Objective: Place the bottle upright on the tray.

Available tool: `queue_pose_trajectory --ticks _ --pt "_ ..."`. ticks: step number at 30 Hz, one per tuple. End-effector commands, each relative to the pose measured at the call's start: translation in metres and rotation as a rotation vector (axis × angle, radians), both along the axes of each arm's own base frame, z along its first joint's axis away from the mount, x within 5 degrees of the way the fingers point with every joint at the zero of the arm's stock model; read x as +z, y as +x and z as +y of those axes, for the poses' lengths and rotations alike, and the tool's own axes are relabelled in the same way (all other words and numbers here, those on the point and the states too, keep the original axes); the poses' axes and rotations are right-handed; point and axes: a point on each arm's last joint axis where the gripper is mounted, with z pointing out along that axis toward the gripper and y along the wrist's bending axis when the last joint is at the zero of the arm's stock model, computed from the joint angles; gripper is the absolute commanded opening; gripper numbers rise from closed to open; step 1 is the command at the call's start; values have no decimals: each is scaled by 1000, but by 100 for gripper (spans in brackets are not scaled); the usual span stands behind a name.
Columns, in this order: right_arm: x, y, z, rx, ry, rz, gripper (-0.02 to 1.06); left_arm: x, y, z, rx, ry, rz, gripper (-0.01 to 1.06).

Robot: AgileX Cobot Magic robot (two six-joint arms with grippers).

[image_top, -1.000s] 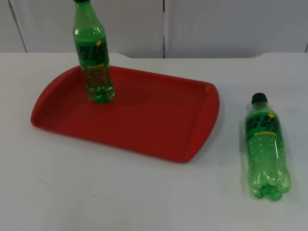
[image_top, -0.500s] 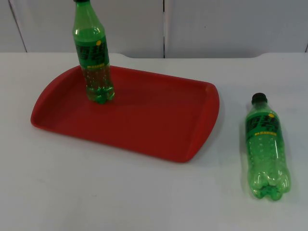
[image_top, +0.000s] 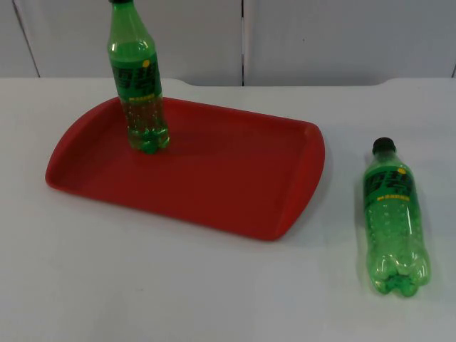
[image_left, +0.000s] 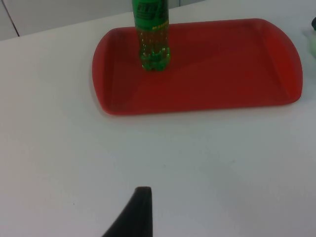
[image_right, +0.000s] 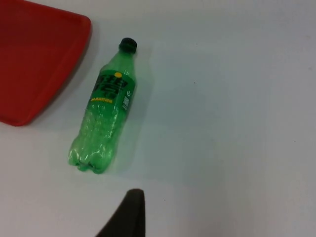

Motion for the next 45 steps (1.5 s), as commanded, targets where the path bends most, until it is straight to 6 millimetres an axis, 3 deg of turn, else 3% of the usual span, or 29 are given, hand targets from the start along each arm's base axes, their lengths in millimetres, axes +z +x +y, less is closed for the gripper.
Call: queue_pose_trajectory --ticks 1,5,6,11,12,17,18,22,24,30,40,45 --pt "5 12 0 -7 4 34 101 -1 0 0 -10 -5 -5 105" --pt "13 58 3 -2 8 180 101 -1 0 0 -10 -5 -5 105" --pt "13 58 3 -2 8 180 101 -1 0 0 -10 -5 -5 105" --pt "12 112 7 7 29 323 101 -1 0 0 -10 -5 -5 105" --pt "12 112 7 7 29 323 101 -1 0 0 -10 -5 -5 105" --pt "-1 163 10 -4 48 434 101 -1 0 0 -10 -5 -5 105" --pt "-1 163 10 -4 48 434 101 -1 0 0 -10 -5 -5 105" --pt "-13 195 14 -33 65 507 101 -1 0 0 -10 -5 -5 105" --pt "-17 202 17 -41 59 524 101 -1 0 0 -9 -4 -5 105" --pt "-40 226 52 -49 -5 561 101 -1 0 0 -8 -2 -6 105" --pt "-101 252 116 -111 10 638 101 -1 0 0 -8 -2 -6 105" --pt "-120 263 127 -166 44 654 101 -1 0 0 -8 -2 -6 105"
